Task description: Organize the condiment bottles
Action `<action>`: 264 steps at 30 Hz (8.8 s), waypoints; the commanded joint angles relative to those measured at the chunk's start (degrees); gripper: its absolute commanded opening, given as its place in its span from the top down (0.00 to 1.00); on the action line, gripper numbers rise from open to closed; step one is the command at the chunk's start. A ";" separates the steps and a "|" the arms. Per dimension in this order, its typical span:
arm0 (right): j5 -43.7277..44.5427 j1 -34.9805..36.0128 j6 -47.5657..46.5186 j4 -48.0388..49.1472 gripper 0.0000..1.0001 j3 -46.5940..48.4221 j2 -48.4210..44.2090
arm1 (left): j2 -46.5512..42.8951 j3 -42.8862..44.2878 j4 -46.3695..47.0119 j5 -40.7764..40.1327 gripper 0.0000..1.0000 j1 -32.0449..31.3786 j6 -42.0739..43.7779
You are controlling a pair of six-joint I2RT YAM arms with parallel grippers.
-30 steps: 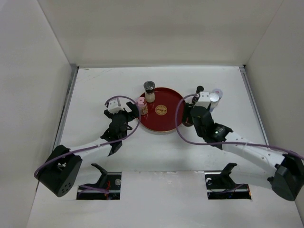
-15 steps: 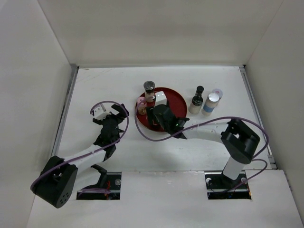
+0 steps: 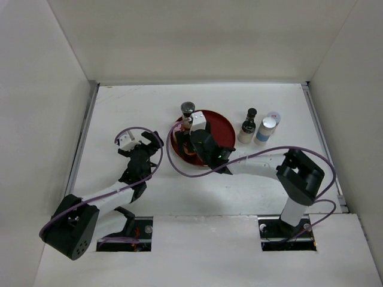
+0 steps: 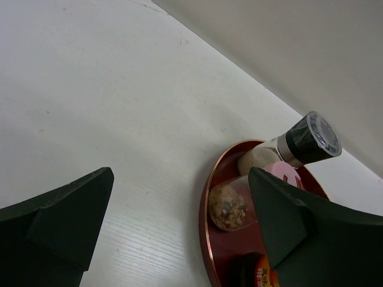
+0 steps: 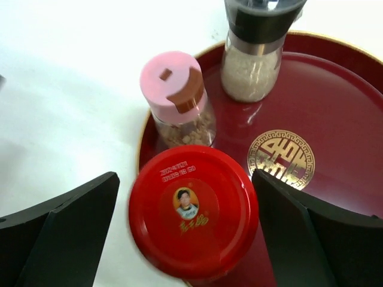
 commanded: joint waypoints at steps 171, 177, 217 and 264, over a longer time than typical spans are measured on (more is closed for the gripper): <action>-0.52 -11.94 3.04 2.12 0.05 8.98 0.67 | 3.51 2.19 2.47 3.23 0.02 -1.01 -0.43; -1.04 -14.39 3.13 1.06 0.04 4.24 -9.87 | 3.60 2.19 2.47 3.23 0.02 -1.01 -0.43; 1.69 -27.33 -0.04 2.56 0.62 -1.04 -9.80 | 4.04 2.37 2.64 3.50 0.02 -1.01 -0.52; 8.36 -45.94 4.27 -4.29 0.00 -8.25 -12.19 | 2.81 1.84 2.64 3.58 0.02 -1.28 -0.52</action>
